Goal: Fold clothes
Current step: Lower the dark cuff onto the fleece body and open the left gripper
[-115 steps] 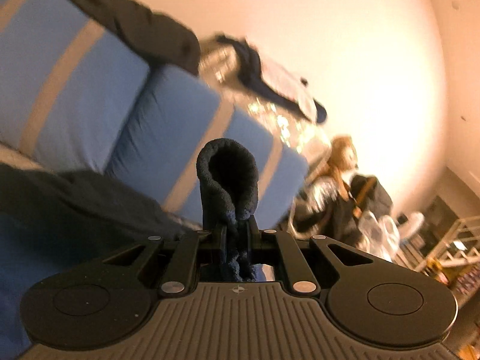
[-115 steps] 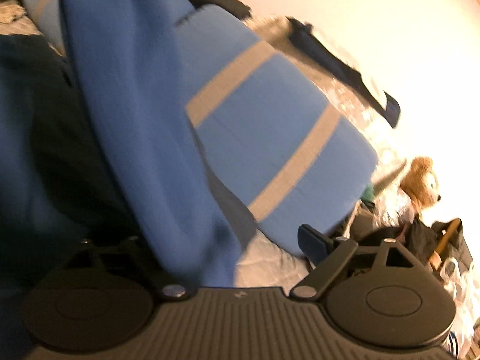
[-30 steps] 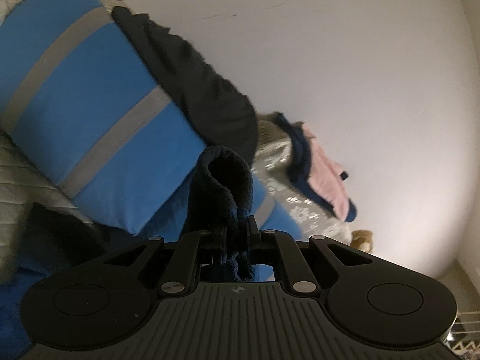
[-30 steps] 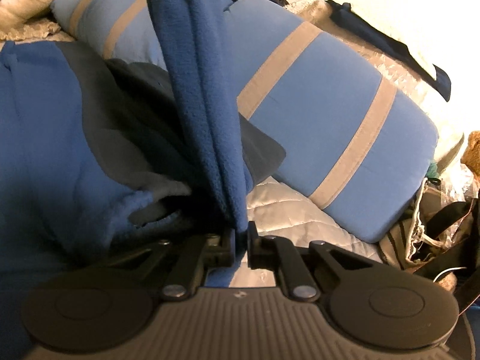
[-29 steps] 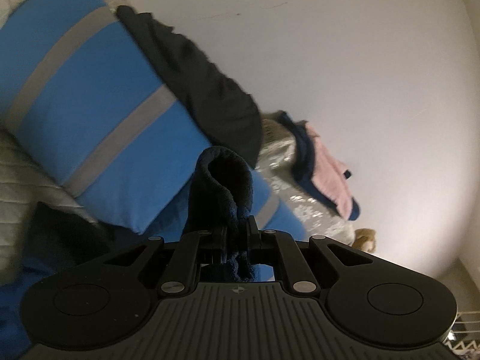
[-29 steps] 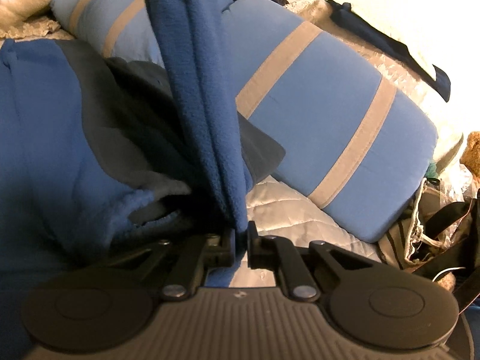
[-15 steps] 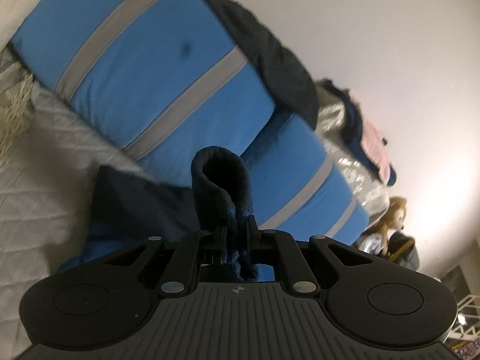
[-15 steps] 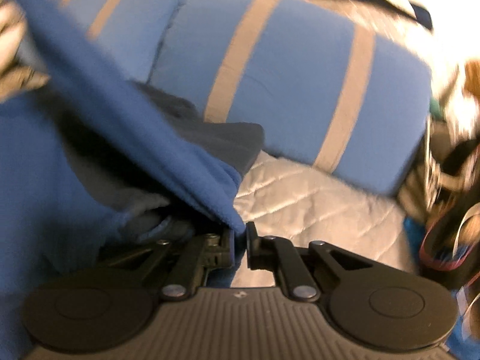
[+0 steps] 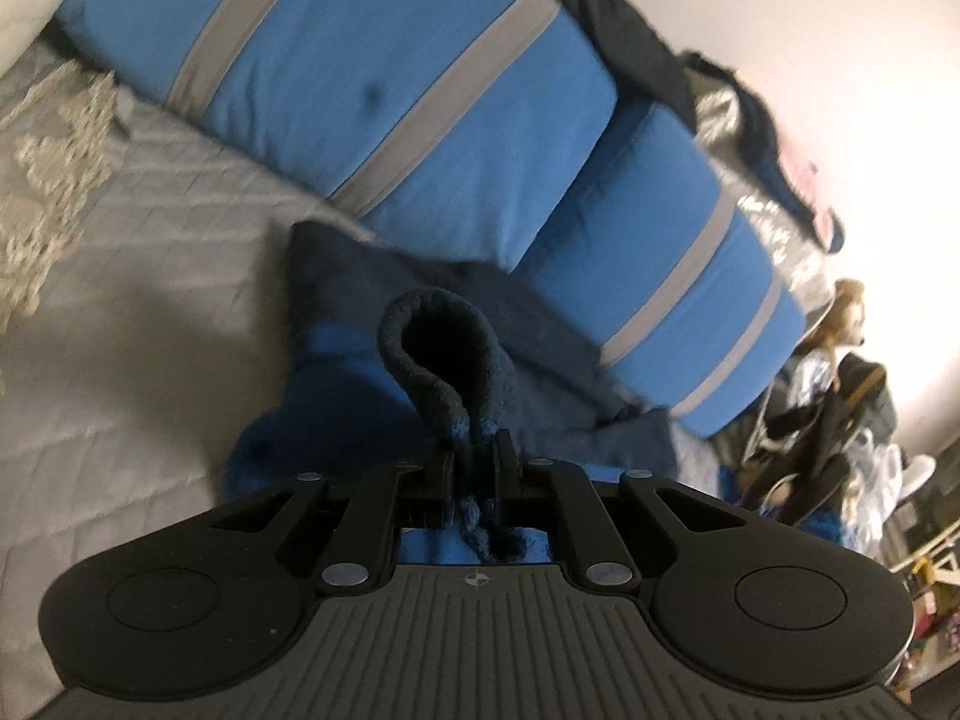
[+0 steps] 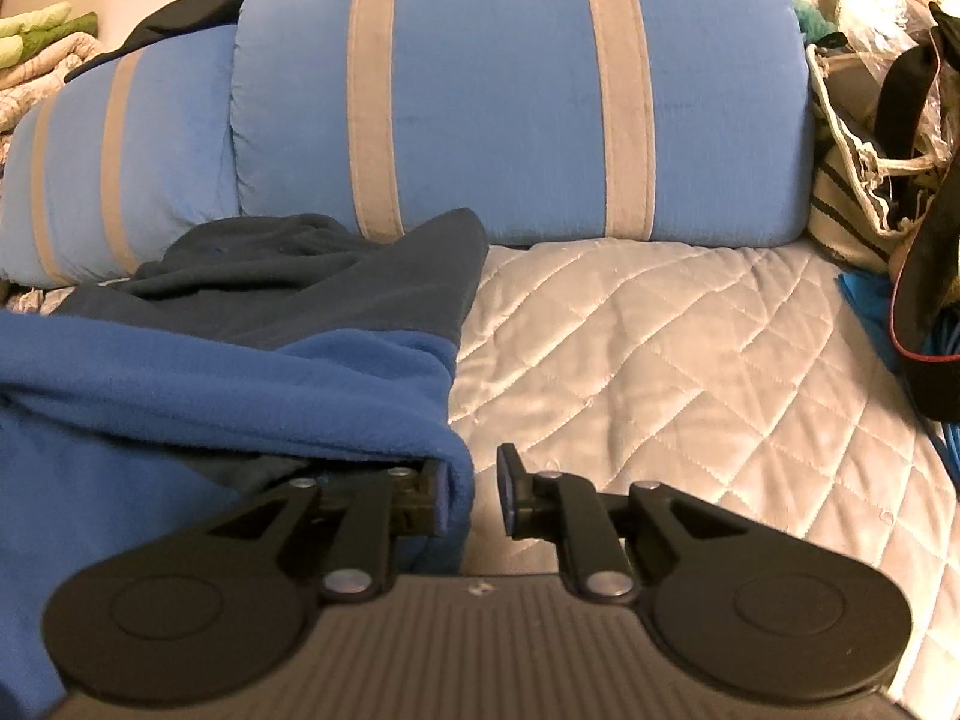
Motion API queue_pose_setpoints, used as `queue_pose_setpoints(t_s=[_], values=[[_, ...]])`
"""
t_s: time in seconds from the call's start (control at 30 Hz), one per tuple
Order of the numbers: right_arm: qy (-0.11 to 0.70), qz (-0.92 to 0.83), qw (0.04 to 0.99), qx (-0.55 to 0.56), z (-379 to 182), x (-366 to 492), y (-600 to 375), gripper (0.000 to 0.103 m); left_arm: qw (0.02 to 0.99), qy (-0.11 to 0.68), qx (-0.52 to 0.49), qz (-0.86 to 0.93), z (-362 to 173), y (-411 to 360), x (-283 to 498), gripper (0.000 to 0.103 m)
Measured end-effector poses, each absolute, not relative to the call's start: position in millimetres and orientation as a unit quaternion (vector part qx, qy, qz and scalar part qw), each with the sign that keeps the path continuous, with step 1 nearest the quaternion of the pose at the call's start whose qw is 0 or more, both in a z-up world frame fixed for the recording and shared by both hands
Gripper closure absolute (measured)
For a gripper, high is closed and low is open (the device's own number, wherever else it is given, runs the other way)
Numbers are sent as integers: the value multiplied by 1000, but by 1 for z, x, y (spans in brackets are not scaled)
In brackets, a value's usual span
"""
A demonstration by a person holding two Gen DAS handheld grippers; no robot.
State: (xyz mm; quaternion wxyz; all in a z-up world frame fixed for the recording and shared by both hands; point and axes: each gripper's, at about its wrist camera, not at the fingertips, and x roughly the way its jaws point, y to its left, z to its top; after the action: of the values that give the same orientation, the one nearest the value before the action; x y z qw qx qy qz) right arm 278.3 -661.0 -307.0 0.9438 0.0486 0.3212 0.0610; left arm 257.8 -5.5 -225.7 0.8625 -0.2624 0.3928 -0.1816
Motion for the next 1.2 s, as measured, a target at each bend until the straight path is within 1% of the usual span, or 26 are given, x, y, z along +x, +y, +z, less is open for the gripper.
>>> queue_pose_setpoints(t_s=[0.17,0.23,0.33,0.37,0.4,0.43,0.47,0.53,0.57,0.67,0.73,0.77,0.8,0.83,1.0,1.1,1.13,1.17,1.2], values=[[323,63,943,46,-306,279,-663,67,854,429,-240,-174,-260,-3,250,90],[326,65,941,57,-305,280,-666,67,852,437,-235,-167,-270,-4,251,89],[337,63,935,93,-307,285,-675,61,851,449,-225,-152,-282,-6,254,87],[344,63,930,110,-309,288,-680,58,851,453,-221,-147,-286,-7,256,85],[351,62,926,127,-311,290,-684,56,851,458,-214,-138,-290,-8,256,80],[359,58,921,140,-313,292,-687,48,852,465,-207,-127,-294,-9,257,75],[370,53,916,149,-315,294,-691,37,852,465,-205,-124,-296,-9,257,76],[382,47,912,144,-315,294,-693,27,852,465,-207,-123,-297,-8,255,74],[383,50,913,134,-313,292,-692,26,851,466,-209,-122,-296,-7,254,73],[372,70,922,88,-300,276,-683,25,848,471,-210,-120,-292,-5,252,67],[361,100,926,53,-288,262,-673,25,848,473,-207,-119,-288,-5,249,59],[354,118,927,38,-282,255,-666,25,849,473,-205,-118,-285,-5,246,57],[346,141,927,24,-276,247,-659,25,850,472,-203,-117,-283,-5,244,50],[344,168,924,12,-272,241,-652,25,851,472,-199,-115,-280,-5,241,45],[350,262,898,-52,-270,231,-616,27,862,463,-180,-97,-264,-5,225,38],[362,289,884,-61,-280,240,-603,30,867,451,-191,-95,-255,1,215,37],[365,294,881,-63,-284,244,-599,35,868,448,-193,-94,-252,2,212,37],[370,297,878,-62,-287,247,-595,55,870,444,-195,-93,-249,3,210,37],[374,299,876,-61,-290,250,-592,65,871,441,-196,-91,-245,4,208,37]])
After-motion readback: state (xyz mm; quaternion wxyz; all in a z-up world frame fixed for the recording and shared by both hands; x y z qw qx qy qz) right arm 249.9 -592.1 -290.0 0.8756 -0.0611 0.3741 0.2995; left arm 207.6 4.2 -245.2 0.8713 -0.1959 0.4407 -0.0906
